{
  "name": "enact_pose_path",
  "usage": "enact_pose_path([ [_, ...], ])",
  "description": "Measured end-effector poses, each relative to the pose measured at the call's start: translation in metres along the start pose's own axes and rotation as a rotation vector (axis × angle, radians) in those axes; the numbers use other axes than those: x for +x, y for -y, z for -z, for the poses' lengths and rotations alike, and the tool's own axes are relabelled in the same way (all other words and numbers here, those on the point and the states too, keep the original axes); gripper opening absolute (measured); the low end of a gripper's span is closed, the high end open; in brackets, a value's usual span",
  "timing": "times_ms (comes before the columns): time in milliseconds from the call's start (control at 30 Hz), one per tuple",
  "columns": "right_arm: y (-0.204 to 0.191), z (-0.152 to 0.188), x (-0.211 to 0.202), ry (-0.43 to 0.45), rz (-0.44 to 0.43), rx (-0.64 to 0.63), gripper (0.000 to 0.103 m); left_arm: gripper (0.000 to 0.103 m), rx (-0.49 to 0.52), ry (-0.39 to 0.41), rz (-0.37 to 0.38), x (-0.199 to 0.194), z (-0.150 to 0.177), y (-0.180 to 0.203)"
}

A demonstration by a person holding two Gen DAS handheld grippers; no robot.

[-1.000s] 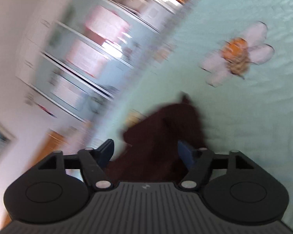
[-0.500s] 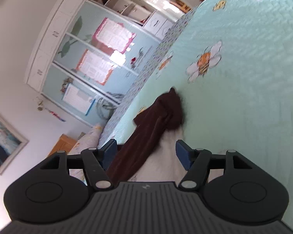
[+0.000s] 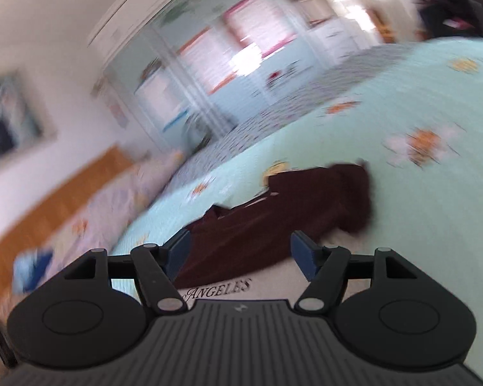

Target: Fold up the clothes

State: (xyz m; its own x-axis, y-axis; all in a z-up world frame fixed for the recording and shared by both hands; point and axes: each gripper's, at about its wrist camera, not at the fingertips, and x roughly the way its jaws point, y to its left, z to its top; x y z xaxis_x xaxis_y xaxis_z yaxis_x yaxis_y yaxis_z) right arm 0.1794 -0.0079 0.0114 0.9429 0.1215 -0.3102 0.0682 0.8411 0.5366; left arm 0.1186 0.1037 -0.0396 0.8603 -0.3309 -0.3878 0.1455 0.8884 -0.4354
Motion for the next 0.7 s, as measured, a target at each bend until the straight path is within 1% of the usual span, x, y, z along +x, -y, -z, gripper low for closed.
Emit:
enact_pose_path([
  [67, -0.012, -0.025, 0.032, -0.084, -0.074, -0.110, 0.070, 0.102, 0.031, 0.006, -0.035, 0.005, 0.002, -0.004],
  [100, -0.018, -0.035, 0.049, -0.132, -0.102, -0.171, 0.070, 0.102, 0.059, 0.015, -0.058, 0.008, 0.005, -0.004],
  [133, -0.026, -0.044, 0.068, -0.175, -0.113, -0.241, 0.070, 0.102, 0.095, 0.029, -0.082, 0.010, 0.007, -0.003],
  [200, -0.038, -0.056, 0.109, -0.256, -0.142, -0.372, 0.070, 0.102, 0.197, 0.090, -0.155, 0.012, 0.017, 0.004],
  [267, -0.050, -0.064, 0.148, -0.328, -0.165, -0.488, 0.070, 0.102, 0.312, 0.156, -0.244, 0.014, 0.027, 0.013],
  [300, -0.055, -0.066, 0.167, -0.358, -0.178, -0.520, 0.070, 0.102, 0.349, 0.180, -0.290, 0.016, 0.030, 0.017],
  [333, -0.060, -0.068, 0.186, -0.389, -0.196, -0.546, 0.070, 0.102, 0.364, 0.185, -0.317, 0.019, 0.032, 0.018],
  [467, -0.078, -0.062, 0.255, -0.510, -0.283, -0.600, 0.070, 0.102, 0.374, 0.113, -0.342, 0.033, 0.031, 0.016],
  [567, -0.094, -0.046, 0.301, -0.598, -0.320, -0.666, 0.070, 0.102, 0.326, 0.081, -0.329, 0.036, 0.026, 0.008],
  [700, -0.108, -0.023, 0.336, -0.689, -0.357, -0.724, 0.069, 0.102, 0.253, 0.053, -0.311, 0.038, 0.023, -0.005],
])
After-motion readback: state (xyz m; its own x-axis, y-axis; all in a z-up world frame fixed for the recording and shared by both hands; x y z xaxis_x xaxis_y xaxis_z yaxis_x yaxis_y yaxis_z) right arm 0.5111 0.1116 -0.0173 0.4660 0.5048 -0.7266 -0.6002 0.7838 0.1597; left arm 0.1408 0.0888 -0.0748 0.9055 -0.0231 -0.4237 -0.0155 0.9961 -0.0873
